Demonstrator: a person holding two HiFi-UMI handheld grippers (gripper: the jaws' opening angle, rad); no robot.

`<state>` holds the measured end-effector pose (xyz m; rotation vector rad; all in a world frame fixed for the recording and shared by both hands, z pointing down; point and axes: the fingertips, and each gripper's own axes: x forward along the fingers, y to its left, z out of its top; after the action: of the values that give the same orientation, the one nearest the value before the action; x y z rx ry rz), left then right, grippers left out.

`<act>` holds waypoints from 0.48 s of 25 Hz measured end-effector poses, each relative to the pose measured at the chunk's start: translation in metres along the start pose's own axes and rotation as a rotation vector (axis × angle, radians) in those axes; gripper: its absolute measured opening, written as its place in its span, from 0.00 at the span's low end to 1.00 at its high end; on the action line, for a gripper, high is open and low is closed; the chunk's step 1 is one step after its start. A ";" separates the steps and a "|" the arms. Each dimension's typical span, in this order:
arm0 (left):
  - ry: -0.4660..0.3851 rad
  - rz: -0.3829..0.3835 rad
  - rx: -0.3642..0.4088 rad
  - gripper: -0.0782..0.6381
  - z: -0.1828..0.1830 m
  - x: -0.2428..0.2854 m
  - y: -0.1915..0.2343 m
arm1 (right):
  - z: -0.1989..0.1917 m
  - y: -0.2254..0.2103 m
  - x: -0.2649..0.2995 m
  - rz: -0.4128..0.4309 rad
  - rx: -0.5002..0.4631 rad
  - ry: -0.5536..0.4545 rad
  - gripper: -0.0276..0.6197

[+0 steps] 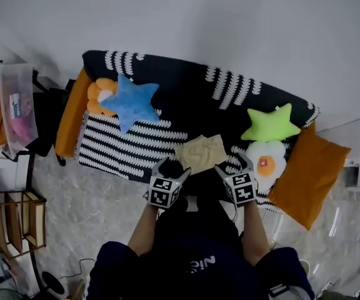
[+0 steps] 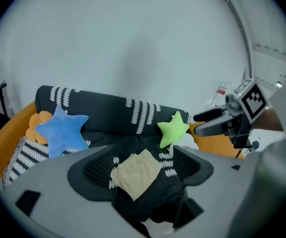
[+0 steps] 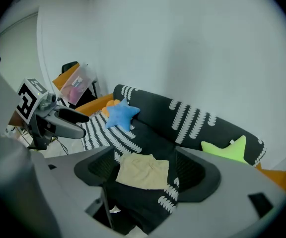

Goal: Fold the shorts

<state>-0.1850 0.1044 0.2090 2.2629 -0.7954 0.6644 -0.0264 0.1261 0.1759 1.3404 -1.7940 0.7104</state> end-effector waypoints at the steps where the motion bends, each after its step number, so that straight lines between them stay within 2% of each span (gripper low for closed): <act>1: -0.014 0.000 0.019 0.61 0.006 -0.005 0.000 | 0.007 0.001 -0.005 -0.012 0.000 -0.026 0.64; 7: -0.123 -0.022 0.092 0.61 0.052 -0.033 -0.001 | 0.034 0.014 -0.032 -0.062 -0.054 -0.088 0.65; 12: -0.204 -0.040 0.143 0.61 0.092 -0.059 0.001 | 0.073 0.023 -0.059 -0.129 -0.059 -0.206 0.66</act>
<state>-0.2045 0.0598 0.1112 2.4997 -0.8182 0.4904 -0.0580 0.1055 0.0874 1.5194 -1.8528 0.4607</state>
